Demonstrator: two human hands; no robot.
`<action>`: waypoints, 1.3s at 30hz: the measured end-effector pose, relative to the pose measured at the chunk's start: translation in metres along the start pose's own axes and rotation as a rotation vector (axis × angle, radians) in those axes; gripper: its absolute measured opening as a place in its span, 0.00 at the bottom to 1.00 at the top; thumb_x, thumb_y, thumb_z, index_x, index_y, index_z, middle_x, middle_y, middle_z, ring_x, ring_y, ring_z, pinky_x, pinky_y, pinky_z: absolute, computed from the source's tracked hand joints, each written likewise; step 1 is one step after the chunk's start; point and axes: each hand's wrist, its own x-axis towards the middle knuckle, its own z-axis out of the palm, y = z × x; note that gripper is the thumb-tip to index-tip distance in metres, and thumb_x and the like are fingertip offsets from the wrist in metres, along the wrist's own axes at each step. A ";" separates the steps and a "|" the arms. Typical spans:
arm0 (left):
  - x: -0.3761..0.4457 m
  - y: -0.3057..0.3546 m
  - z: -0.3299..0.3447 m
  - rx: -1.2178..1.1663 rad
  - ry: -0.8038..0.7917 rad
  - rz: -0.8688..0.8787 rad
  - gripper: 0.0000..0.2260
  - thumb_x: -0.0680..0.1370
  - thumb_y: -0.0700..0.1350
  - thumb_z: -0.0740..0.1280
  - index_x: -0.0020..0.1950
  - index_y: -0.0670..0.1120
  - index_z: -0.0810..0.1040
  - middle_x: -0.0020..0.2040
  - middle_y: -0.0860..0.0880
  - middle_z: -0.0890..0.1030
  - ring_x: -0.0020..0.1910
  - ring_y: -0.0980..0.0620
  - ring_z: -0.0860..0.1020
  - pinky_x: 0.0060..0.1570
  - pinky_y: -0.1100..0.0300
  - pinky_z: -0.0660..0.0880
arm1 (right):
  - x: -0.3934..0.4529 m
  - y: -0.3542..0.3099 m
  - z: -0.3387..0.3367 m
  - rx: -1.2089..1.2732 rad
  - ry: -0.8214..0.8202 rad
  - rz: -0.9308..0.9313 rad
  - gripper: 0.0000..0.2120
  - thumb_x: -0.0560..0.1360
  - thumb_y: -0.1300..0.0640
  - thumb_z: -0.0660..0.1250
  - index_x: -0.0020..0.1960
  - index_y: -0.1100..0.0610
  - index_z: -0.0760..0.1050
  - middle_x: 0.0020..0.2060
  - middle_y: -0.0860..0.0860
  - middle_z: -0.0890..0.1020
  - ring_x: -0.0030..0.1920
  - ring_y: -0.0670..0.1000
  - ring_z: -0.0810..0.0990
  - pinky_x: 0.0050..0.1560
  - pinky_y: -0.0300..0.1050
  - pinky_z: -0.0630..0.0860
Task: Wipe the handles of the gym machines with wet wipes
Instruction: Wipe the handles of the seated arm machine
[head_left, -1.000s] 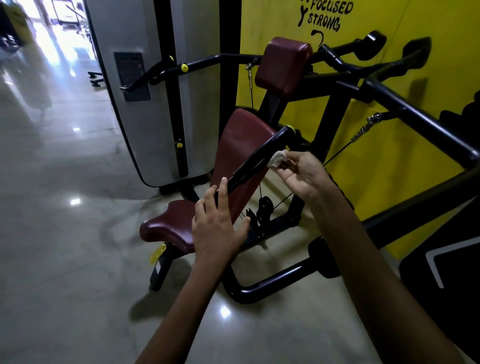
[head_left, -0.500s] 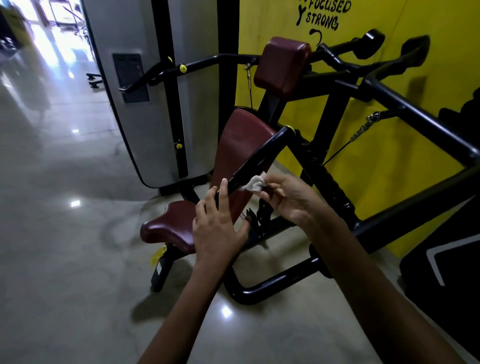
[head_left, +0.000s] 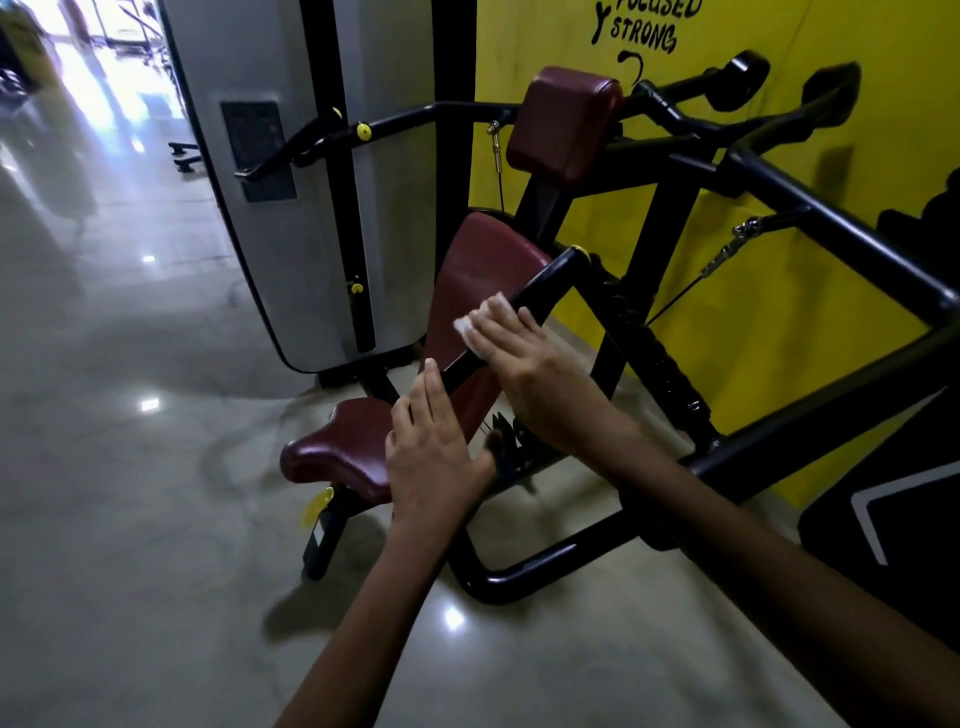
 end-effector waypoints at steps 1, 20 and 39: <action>0.000 0.000 -0.001 0.006 -0.002 0.001 0.42 0.76 0.58 0.62 0.77 0.42 0.41 0.76 0.45 0.53 0.72 0.47 0.57 0.66 0.54 0.63 | -0.003 0.001 -0.001 -0.036 -0.012 -0.064 0.23 0.74 0.65 0.51 0.69 0.65 0.67 0.67 0.61 0.71 0.70 0.60 0.64 0.69 0.55 0.56; 0.001 0.002 -0.004 0.005 -0.019 -0.017 0.42 0.76 0.58 0.63 0.77 0.42 0.40 0.76 0.44 0.54 0.72 0.46 0.57 0.66 0.53 0.64 | 0.011 0.015 -0.024 -0.300 -0.111 -0.040 0.22 0.77 0.58 0.49 0.67 0.62 0.70 0.65 0.59 0.74 0.68 0.58 0.69 0.72 0.54 0.53; 0.000 0.002 -0.003 -0.001 -0.013 -0.021 0.42 0.76 0.58 0.63 0.77 0.42 0.41 0.76 0.44 0.54 0.72 0.46 0.57 0.66 0.53 0.63 | 0.016 0.021 -0.018 -0.197 -0.029 -0.065 0.21 0.79 0.53 0.50 0.63 0.60 0.75 0.59 0.58 0.79 0.64 0.58 0.74 0.71 0.51 0.57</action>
